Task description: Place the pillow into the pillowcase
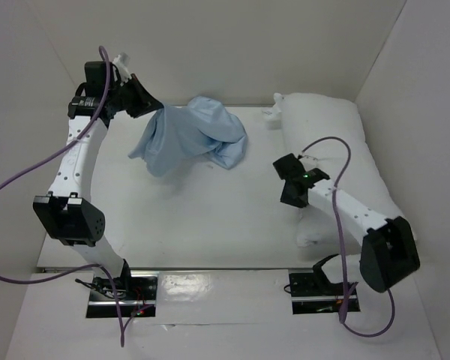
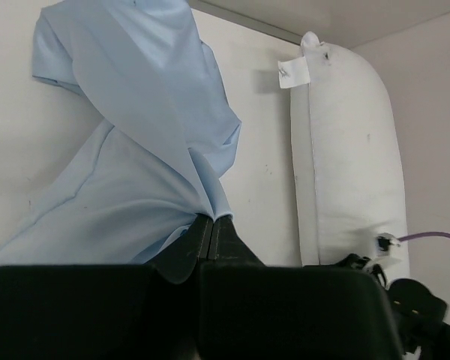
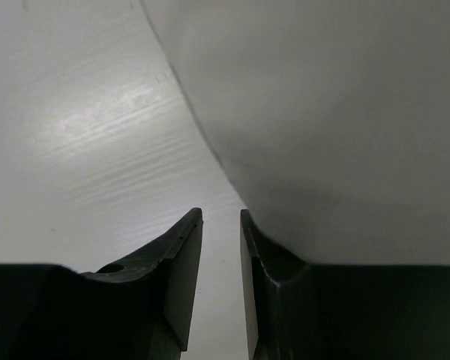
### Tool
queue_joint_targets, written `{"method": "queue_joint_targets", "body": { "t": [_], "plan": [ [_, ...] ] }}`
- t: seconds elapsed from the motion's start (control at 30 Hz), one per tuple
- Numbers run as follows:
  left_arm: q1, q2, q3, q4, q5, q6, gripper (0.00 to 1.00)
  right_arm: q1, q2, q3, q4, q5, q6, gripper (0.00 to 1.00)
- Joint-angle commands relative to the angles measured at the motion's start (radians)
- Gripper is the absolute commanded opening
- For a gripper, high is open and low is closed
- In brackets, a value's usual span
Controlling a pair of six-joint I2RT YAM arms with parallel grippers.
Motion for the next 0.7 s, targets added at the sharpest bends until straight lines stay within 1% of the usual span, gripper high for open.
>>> {"method": "queue_joint_targets", "body": {
  "t": [0.0,0.03,0.07,0.1,0.13,0.17,0.2,0.27,0.3,0.33,0.4,0.43,0.47,0.5,0.67],
  "plan": [
    [0.022,-0.044,0.052,0.006,0.036,0.021,0.00,-0.047,-0.146,0.027,-0.017,0.022,-0.039,0.35],
    [0.022,-0.044,0.052,-0.003,0.036,0.030,0.00,-0.047,-0.146,0.043,0.006,-0.001,-0.054,0.41],
    [0.031,-0.044,0.064,-0.004,0.048,0.031,0.00,-0.036,-0.155,0.079,0.035,-0.053,-0.068,0.44],
    [0.031,-0.044,0.075,-0.014,0.057,0.031,0.00,-0.010,-0.132,0.102,0.095,-0.076,-0.079,0.50],
    [0.040,-0.044,0.075,-0.014,0.057,0.031,0.00,0.007,-0.108,0.125,0.126,-0.099,-0.102,0.56],
    [0.040,-0.044,0.086,-0.014,0.074,0.031,0.00,0.024,-0.077,0.186,0.153,-0.142,-0.114,0.67],
    [0.040,-0.055,0.086,-0.014,0.083,0.031,0.00,0.042,-0.001,0.226,0.176,-0.167,-0.128,0.72],
    [0.040,-0.064,0.086,-0.023,0.128,0.040,0.00,0.105,0.078,0.313,0.233,-0.198,-0.173,0.80],
    [0.030,-0.076,0.086,-0.024,0.142,0.049,0.00,0.125,0.147,0.408,0.251,-0.242,-0.191,0.85],
    [0.030,-0.076,0.086,-0.033,0.154,0.060,0.00,0.166,0.175,0.451,0.296,-0.262,-0.231,0.88],
    [0.020,-0.098,0.086,-0.043,0.154,0.070,0.00,0.206,0.221,0.528,0.345,-0.303,-0.265,0.94],
    [-0.001,-0.098,0.074,-0.043,0.154,0.070,0.00,0.240,0.257,0.583,0.407,-0.360,-0.295,0.98],
    [-0.001,-0.107,0.065,-0.053,0.154,0.081,0.00,0.258,0.276,0.611,0.426,-0.370,-0.295,1.00],
    [-0.013,-0.107,0.046,-0.053,0.154,0.081,0.00,0.274,0.294,0.658,0.449,-0.382,-0.311,1.00],
    [-0.071,-0.107,-0.006,-0.066,0.104,0.090,0.00,0.355,0.434,0.763,0.587,-0.500,-0.320,1.00]
  ]
}}
